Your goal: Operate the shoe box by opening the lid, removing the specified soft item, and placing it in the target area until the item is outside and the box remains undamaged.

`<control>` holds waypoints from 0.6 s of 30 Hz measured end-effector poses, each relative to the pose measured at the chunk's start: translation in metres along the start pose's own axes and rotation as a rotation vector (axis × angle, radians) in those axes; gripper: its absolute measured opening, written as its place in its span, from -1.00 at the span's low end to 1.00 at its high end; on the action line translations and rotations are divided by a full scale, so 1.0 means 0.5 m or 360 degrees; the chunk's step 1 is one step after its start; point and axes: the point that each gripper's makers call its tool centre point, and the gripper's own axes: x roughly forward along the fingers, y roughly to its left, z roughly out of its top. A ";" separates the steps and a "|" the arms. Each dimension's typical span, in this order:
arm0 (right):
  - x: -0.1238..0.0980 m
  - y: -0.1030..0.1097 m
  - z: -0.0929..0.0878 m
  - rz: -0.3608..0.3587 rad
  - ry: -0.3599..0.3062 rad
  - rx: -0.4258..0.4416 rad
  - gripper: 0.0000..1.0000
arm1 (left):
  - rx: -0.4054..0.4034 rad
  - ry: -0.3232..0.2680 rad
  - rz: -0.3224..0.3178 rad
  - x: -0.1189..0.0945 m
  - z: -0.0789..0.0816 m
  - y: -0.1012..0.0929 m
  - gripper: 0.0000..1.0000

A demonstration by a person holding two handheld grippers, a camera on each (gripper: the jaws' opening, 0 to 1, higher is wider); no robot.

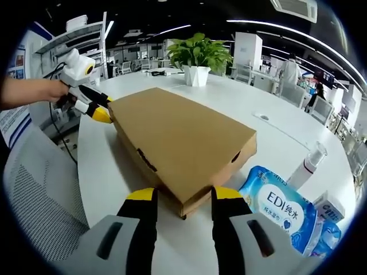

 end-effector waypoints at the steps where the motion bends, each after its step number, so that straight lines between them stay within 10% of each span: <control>1: 0.002 -0.004 0.001 -0.0005 -0.0002 0.0008 -0.32 | 0.0002 0.0001 -0.0004 0.002 0.002 0.000 -0.18; 18: 0.022 -0.050 0.019 -0.0037 -0.0009 0.0041 -0.32 | 0.0030 0.0018 -0.0035 0.043 0.045 0.014 -0.17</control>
